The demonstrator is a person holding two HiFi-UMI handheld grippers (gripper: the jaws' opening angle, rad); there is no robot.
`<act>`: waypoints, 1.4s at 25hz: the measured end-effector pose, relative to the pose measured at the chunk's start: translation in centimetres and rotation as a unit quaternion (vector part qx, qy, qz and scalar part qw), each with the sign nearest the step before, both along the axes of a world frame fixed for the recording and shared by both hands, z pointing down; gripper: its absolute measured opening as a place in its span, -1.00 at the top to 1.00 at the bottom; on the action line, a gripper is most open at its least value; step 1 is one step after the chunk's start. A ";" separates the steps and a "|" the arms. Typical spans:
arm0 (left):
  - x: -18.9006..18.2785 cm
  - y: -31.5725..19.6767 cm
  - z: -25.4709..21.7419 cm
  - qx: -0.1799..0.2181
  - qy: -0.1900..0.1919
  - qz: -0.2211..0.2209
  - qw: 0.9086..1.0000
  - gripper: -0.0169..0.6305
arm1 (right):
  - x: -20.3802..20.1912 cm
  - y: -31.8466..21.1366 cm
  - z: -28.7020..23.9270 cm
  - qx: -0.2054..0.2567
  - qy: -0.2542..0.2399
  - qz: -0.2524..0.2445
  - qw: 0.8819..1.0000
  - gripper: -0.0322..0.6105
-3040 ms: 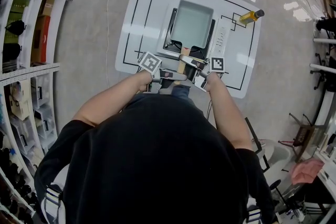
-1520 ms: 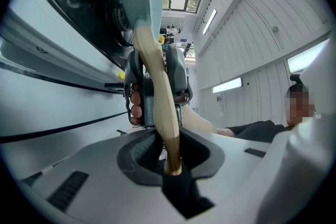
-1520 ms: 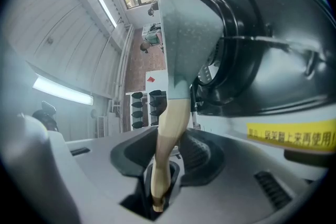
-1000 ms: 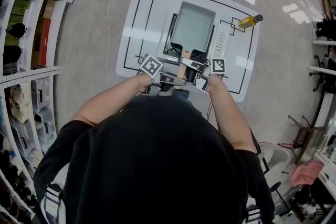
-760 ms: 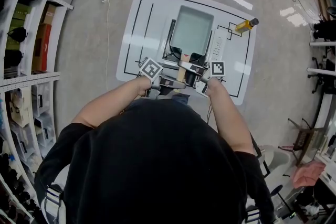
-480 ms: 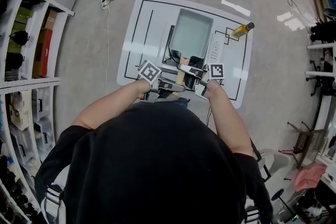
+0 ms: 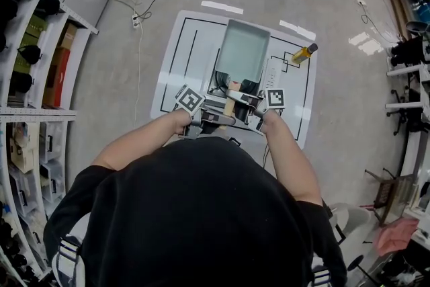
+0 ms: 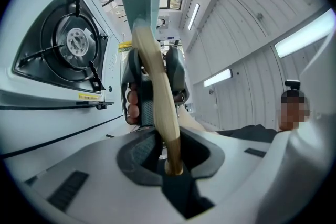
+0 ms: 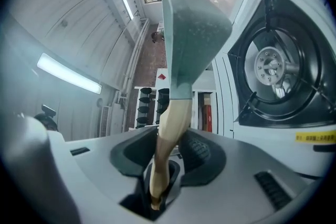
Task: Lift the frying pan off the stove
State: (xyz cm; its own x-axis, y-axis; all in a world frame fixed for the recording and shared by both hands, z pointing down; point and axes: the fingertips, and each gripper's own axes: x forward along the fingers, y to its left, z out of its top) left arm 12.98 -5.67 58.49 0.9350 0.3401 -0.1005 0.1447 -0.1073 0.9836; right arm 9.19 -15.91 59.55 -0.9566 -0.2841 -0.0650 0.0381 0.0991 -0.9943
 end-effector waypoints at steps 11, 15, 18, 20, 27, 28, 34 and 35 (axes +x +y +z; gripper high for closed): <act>-0.6 0.2 -1.4 0.025 -0.006 0.007 1.000 0.68 | -0.3 0.3 -1.9 0.014 0.003 0.004 1.000 0.48; -0.7 0.4 -1.7 0.021 0.000 0.008 1.000 0.68 | -0.2 0.4 -2.1 0.017 0.012 0.004 1.000 0.48; -0.8 0.4 -2.0 0.024 0.005 0.009 1.000 0.68 | -0.3 0.5 -2.5 0.016 0.011 0.007 1.000 0.48; -0.8 0.4 -2.1 0.025 0.006 0.009 1.000 0.68 | -0.2 0.4 -2.4 0.018 0.014 0.008 1.000 0.48; -0.9 0.1 -2.1 0.032 0.004 0.012 0.999 0.68 | -0.4 0.3 -3.0 0.020 0.007 0.010 1.000 0.48; -1.0 0.2 -2.1 0.032 0.004 0.012 0.999 0.68 | -0.4 0.3 -3.0 0.021 0.008 0.009 1.000 0.48; -1.0 0.3 -1.9 0.032 0.005 0.013 0.999 0.68 | -0.4 0.5 -2.8 0.024 0.012 0.006 1.000 0.48; -1.0 0.4 -1.9 0.032 0.005 0.013 0.999 0.68 | -0.4 0.6 -2.9 0.022 0.011 0.007 1.000 0.48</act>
State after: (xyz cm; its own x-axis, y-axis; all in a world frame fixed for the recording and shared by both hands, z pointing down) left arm 12.03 -5.30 56.57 0.9245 0.3711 -0.0868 0.1581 -0.1660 0.9734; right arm 8.75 -15.35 56.65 -0.9541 -0.2941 -0.0573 0.0154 0.1429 -0.9896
